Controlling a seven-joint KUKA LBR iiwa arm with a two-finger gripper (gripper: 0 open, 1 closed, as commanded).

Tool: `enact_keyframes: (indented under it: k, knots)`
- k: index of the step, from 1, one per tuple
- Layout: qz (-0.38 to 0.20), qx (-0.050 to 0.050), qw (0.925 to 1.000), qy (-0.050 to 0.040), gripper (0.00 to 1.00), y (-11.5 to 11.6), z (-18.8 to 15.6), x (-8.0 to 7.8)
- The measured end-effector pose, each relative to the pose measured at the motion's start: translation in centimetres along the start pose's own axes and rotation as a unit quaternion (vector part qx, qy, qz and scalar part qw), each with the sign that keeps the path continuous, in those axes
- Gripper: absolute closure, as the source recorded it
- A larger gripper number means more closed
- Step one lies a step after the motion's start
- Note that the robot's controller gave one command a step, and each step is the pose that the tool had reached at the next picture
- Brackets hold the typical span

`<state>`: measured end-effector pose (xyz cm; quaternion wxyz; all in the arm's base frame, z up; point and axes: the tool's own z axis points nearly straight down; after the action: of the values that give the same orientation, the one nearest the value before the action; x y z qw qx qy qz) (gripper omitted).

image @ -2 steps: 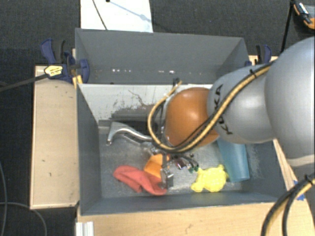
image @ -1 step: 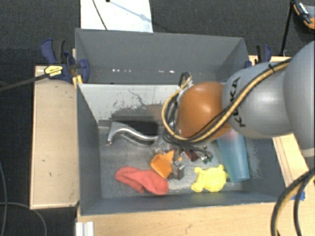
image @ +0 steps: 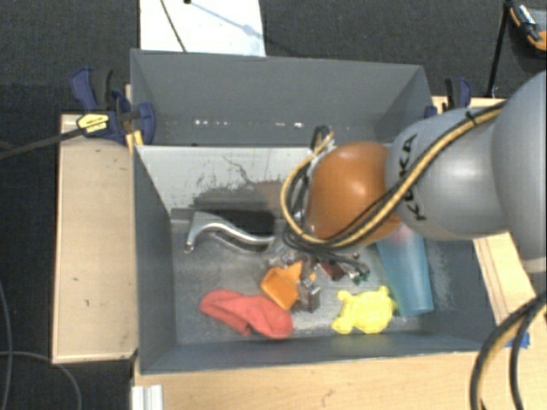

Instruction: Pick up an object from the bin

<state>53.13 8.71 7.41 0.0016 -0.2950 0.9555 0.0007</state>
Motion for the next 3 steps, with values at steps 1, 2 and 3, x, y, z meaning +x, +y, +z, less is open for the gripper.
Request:
enact_keyframes:
  k: [1,2,3]
  knots:
    - [-0.011,-0.002,0.9999,0.0046,1.00,0.0,-4.0,0.6]
    - [-0.008,0.001,1.0000,-0.0004,1.00,0.9,-8.0,0.4]
    - [-0.019,0.000,0.9998,0.0005,1.00,3.0,-7.9,-0.5]
